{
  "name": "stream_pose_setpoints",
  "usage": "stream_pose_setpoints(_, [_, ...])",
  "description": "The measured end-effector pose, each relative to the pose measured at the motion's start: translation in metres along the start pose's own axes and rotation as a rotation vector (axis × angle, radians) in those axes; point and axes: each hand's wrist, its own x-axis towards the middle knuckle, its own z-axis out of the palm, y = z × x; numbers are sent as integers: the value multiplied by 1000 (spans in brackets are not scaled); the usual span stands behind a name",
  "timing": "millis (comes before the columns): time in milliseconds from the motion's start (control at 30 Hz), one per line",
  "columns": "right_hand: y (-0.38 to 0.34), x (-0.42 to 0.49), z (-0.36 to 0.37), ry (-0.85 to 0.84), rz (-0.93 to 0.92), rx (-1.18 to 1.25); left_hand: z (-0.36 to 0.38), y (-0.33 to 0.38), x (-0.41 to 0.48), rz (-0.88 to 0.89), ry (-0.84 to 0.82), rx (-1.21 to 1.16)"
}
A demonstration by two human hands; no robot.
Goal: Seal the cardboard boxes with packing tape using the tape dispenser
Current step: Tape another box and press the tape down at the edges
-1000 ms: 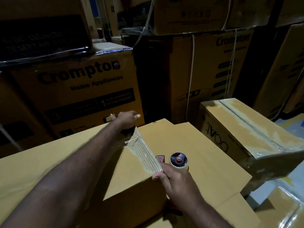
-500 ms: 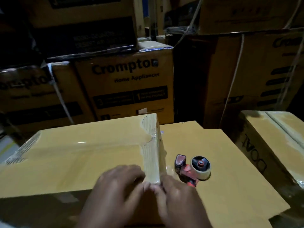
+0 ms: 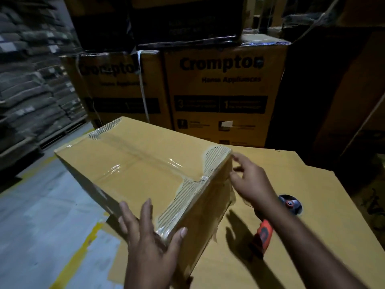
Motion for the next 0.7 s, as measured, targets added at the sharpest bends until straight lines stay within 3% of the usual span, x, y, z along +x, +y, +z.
stream_pose_setpoints(133, [16,58,6,-153,70,75,-5,5,-6,-188,-14,-210])
stream_pose_setpoints(233, [27,66,14,-364,82,121,-9,0,-8,-185,-10,-285])
stream_pose_setpoints(300, [24,60,18,-410,65,174,-15,-6,-6,-145,18,-288])
stream_pose_setpoints(500, [-5,58,17,-430,-71,352,-46,-10,26,-78,179,-340])
stream_pose_setpoints(700, [-57,61,-9,-264,-218,412,-60,32,62,-108,463,-534])
